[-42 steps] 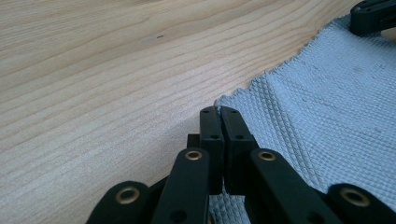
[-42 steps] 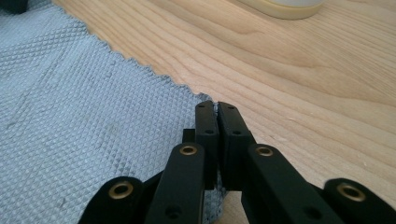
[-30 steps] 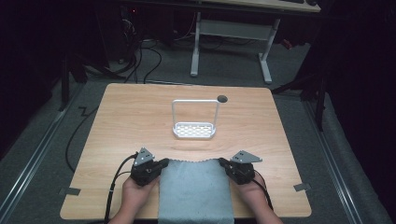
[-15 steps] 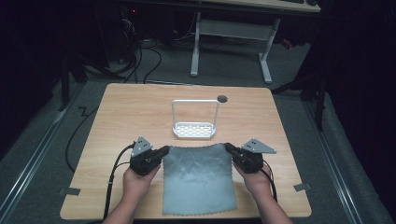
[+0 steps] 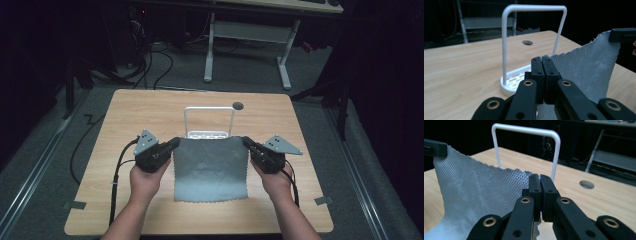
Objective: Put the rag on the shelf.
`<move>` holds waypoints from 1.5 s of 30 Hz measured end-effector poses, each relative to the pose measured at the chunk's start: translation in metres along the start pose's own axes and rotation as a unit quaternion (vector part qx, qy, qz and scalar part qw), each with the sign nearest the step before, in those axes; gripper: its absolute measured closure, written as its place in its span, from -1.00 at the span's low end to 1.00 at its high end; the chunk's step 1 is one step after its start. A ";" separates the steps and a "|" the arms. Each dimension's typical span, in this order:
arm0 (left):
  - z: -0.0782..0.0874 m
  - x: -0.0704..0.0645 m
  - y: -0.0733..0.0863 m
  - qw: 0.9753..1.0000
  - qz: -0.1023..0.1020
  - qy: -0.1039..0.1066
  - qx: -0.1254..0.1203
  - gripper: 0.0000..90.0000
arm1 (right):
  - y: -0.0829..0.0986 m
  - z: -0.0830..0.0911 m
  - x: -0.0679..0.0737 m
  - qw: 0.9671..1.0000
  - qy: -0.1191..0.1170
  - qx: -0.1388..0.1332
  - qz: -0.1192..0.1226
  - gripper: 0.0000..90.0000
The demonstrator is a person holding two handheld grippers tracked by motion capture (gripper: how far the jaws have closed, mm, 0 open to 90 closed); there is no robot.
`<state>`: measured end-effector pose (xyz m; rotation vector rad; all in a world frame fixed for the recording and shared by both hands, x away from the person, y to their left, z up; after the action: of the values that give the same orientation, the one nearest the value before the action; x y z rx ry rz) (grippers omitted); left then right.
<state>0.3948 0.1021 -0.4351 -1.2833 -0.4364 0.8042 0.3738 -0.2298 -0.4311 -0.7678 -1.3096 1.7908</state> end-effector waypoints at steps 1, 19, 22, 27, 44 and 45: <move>0.001 0.000 -0.004 1.000 -0.002 0.000 -0.004 0.99 | -0.003 0.000 0.000 1.000 0.001 -0.004 0.001 0.97; 0.005 0.003 -0.061 0.998 -0.038 -0.008 -0.059 1.00 | -0.056 0.007 -0.007 0.998 0.016 -0.061 0.011 0.97; 0.006 0.004 -0.073 0.997 -0.047 -0.011 -0.066 1.00 | -0.069 0.007 -0.009 0.997 0.019 -0.073 0.015 0.97; 0.005 0.006 -0.080 0.996 -0.053 -0.013 -0.072 1.00 | -0.079 0.007 -0.011 0.996 0.021 -0.081 0.020 0.97; -0.030 0.039 -0.107 0.995 -0.064 -0.040 -0.072 1.00 | -0.103 -0.027 -0.028 0.997 0.024 -0.075 0.008 0.97; -0.033 0.041 -0.109 0.994 -0.065 -0.043 -0.071 1.00 | -0.103 -0.027 -0.028 0.997 0.024 -0.075 0.008 0.97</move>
<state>0.4756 0.1025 -0.3449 -1.3395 -0.6498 0.7309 0.4345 -0.2222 -0.3398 -0.8996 -1.4216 1.6898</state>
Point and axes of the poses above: each handheld gripper's, and its own axes: z roughly backward along the jaws, y roughly out of its underside, x roughly to its left, the point moved 2 cm from there along -z, roughly forward along the jaws, and after that the axes turned 1 degree about -x, right-handed, at the moved point
